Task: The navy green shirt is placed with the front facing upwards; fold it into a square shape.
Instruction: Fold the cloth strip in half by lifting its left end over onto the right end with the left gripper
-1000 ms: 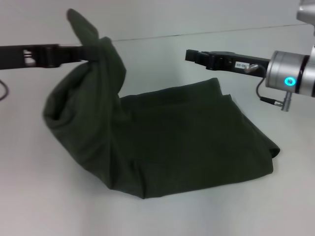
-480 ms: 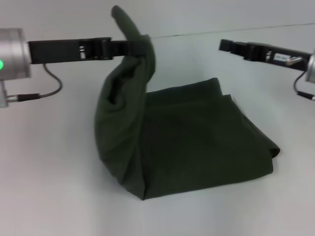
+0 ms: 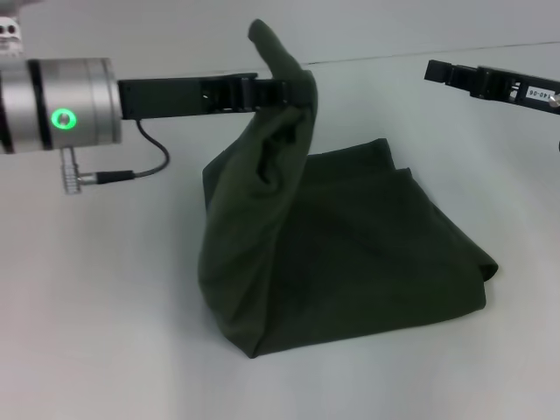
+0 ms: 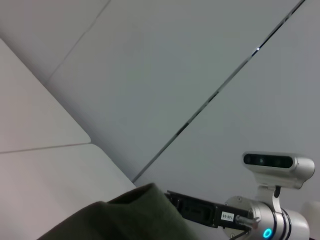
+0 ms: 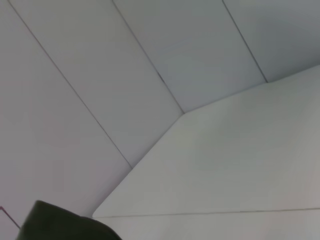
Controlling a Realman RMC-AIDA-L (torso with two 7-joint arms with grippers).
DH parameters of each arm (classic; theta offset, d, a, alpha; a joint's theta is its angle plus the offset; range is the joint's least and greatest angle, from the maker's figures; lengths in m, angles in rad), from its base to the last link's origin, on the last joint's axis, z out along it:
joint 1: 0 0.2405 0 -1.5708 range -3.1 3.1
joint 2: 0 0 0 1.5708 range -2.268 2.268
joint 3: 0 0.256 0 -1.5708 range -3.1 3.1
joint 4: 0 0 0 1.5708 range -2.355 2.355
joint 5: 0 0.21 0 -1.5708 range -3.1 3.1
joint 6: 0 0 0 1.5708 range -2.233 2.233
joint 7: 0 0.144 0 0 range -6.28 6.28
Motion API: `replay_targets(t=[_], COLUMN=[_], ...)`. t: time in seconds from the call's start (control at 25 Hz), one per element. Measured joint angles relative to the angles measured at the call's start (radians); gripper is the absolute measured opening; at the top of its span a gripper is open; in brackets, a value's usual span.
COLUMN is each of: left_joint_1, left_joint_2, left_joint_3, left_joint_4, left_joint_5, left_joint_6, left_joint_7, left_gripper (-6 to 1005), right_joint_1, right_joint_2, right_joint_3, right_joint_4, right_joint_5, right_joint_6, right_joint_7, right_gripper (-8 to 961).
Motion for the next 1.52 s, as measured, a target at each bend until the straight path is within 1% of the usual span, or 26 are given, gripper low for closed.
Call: replay_targets(t=[0.32, 0.72, 1.2, 1.52], left_joint_1=[-0.005, -0.033, -0.059, -0.053], left_joint_2=[-0.003, -0.006, -0.005, -0.007], left_joint_3=[0.070, 0.165, 0.260, 0.305], left_joint_4=[0.063, 0.120, 0.180, 0.202], left_joint_5=[-0.050, -0.113, -0.181, -0.230], left_joint_6=[-0.081, -0.176, -0.269, -0.291], left_joint_7=[0.023, 0.031, 0.053, 0.070], left_gripper=[19, 20, 20, 19], right_joint_1=[-0.005, -0.003, 0.003, -0.025], right_joint_2=[-0.010, -0.018, -0.018, -0.017], right_joint_3=[0.005, 0.012, 0.012, 0.087], right_joint_4=[-0.002, -0.013, -0.018, -0.031], right_joint_5=[0.003, -0.001, 0.000, 0.004], right_joint_6=[-0.012, -0.012, -0.009, -0.014], right_joint_7=[0.001, 0.000, 0.000, -0.003], right_gripper=[3, 4, 4, 3])
